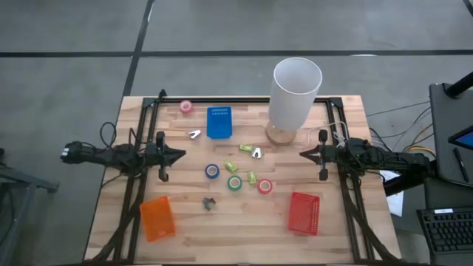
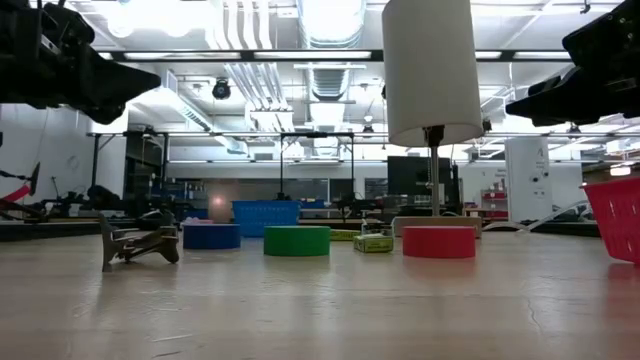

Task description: Pick and place Stapler, Stapler remover, tape

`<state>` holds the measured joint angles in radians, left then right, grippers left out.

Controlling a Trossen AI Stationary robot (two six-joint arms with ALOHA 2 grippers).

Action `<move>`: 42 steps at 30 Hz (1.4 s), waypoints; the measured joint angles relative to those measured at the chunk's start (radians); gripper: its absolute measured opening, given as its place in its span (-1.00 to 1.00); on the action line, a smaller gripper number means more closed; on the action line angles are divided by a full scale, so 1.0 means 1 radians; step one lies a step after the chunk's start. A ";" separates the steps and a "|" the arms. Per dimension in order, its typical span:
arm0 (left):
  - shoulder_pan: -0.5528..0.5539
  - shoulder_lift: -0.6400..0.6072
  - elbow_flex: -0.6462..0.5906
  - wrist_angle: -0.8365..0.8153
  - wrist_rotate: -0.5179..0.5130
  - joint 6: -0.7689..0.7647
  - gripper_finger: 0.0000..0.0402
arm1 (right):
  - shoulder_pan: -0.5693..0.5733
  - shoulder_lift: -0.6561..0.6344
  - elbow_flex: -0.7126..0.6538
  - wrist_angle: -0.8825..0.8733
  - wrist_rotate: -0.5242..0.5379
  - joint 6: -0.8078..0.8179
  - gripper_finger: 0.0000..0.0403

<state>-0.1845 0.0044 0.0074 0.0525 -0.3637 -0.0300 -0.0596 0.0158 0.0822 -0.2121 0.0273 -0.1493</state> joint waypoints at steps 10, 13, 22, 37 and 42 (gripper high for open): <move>0.000 0.000 0.000 0.000 0.000 0.000 -0.87 | 0.000 0.000 0.000 0.000 0.000 0.000 -0.96; 0.000 0.000 0.000 0.000 0.000 0.000 -0.87 | 0.000 0.000 0.000 0.000 0.000 0.000 -0.96; 0.000 0.000 0.000 0.000 0.000 0.000 -0.87 | 0.000 0.000 0.000 0.000 0.000 0.000 -0.96; 0.000 0.000 0.000 0.000 0.000 0.000 -0.87 | 0.001 0.000 0.000 0.074 -0.002 0.473 -0.96; 0.000 0.000 0.000 0.000 0.000 0.000 -0.87 | 0.000 0.005 -0.005 0.226 0.152 0.534 -0.96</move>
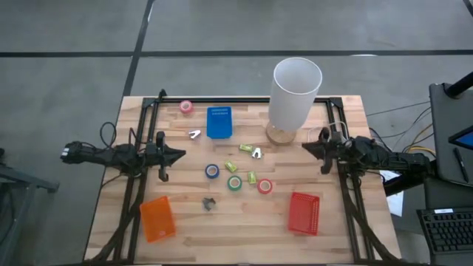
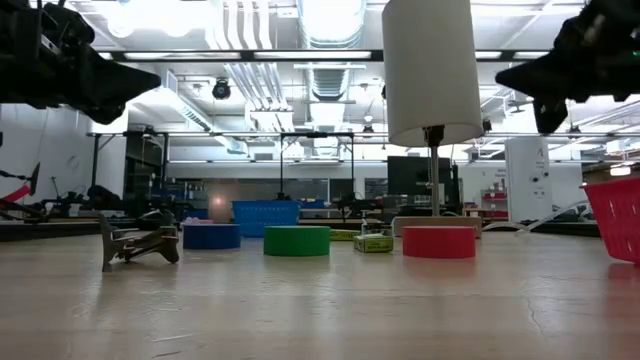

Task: Pick and place Stapler, Stapler remover, tape
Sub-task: Put the red tape into the red bin

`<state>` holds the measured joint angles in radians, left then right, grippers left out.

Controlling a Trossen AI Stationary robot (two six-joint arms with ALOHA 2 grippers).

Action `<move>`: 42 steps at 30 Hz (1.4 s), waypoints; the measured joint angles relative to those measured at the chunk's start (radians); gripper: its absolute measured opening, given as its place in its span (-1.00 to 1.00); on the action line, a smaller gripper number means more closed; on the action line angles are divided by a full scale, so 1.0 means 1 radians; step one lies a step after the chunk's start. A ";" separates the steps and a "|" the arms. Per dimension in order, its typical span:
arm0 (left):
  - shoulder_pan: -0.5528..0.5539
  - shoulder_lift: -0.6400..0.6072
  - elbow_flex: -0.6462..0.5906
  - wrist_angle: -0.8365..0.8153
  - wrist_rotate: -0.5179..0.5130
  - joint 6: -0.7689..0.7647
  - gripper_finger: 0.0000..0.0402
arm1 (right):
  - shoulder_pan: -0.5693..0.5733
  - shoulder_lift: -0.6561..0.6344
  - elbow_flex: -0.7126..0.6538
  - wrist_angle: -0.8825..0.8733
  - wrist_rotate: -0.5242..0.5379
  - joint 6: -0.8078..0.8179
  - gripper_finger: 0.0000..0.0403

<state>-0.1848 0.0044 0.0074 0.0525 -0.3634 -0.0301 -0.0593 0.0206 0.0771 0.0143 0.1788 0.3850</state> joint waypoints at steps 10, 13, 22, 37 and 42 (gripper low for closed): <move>0.000 0.000 0.000 0.000 0.000 0.000 -0.87 | 0.000 0.230 -0.066 0.334 0.083 0.251 -0.96; 0.000 0.000 0.000 0.000 0.000 0.000 -0.87 | 0.008 0.366 -0.044 0.334 0.027 0.306 -0.96; 0.000 0.000 0.000 0.000 0.000 0.000 -0.87 | 0.138 0.811 0.104 0.327 -0.016 0.422 -0.96; 0.000 0.000 0.000 0.000 0.000 0.000 -0.87 | 0.243 1.415 0.787 -0.290 -0.101 0.393 -0.81; 0.000 0.000 0.000 0.000 0.000 0.000 -0.87 | 0.251 1.573 0.973 -0.599 -0.100 0.361 -0.45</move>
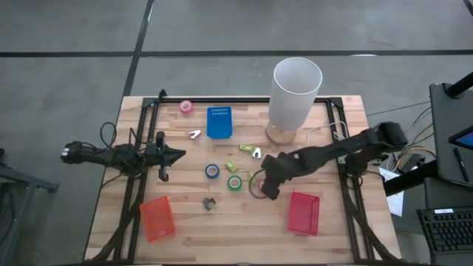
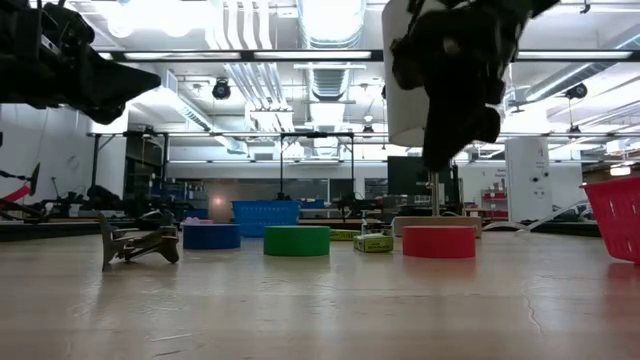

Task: Pick and place Stapler, Stapler remover, tape
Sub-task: Put the red tape into the red bin

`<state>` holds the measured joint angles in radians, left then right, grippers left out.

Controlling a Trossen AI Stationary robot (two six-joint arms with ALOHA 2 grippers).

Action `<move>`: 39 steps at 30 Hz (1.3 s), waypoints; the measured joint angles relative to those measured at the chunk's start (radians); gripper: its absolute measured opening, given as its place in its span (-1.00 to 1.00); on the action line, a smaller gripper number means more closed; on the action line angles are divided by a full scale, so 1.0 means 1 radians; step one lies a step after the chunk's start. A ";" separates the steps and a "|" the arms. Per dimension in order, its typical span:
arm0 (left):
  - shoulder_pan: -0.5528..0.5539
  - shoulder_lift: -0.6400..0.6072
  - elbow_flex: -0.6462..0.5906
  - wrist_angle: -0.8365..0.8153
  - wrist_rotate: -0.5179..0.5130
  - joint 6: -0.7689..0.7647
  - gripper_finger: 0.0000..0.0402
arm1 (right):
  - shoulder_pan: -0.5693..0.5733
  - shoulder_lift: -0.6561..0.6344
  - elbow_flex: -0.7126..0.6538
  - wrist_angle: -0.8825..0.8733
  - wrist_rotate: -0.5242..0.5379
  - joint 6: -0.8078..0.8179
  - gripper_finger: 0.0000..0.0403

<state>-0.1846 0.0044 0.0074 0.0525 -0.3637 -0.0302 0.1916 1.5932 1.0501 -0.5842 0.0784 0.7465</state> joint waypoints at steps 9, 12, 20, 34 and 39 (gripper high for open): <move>0.000 0.000 0.000 0.000 0.000 0.000 -0.87 | -0.002 0.172 0.171 -0.208 0.081 -0.086 0.07; 0.000 0.000 0.000 0.000 0.000 0.000 -0.87 | -0.002 0.203 0.170 -0.213 0.081 -0.098 0.09; 0.000 0.000 0.000 0.000 0.000 0.000 -0.87 | -0.002 0.224 0.142 -0.167 0.081 -0.098 0.03; 0.000 0.000 0.000 0.000 0.000 0.000 -0.87 | -0.002 0.224 0.007 -0.003 0.078 -0.092 -0.06; 0.000 0.000 0.000 0.000 0.000 0.000 -0.87 | -0.002 0.224 0.002 -0.003 0.068 -0.091 -0.29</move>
<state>-0.1848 0.0044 0.0074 0.0525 -0.3634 -0.0300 0.1898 1.8172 1.0523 -0.5871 0.1467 0.6557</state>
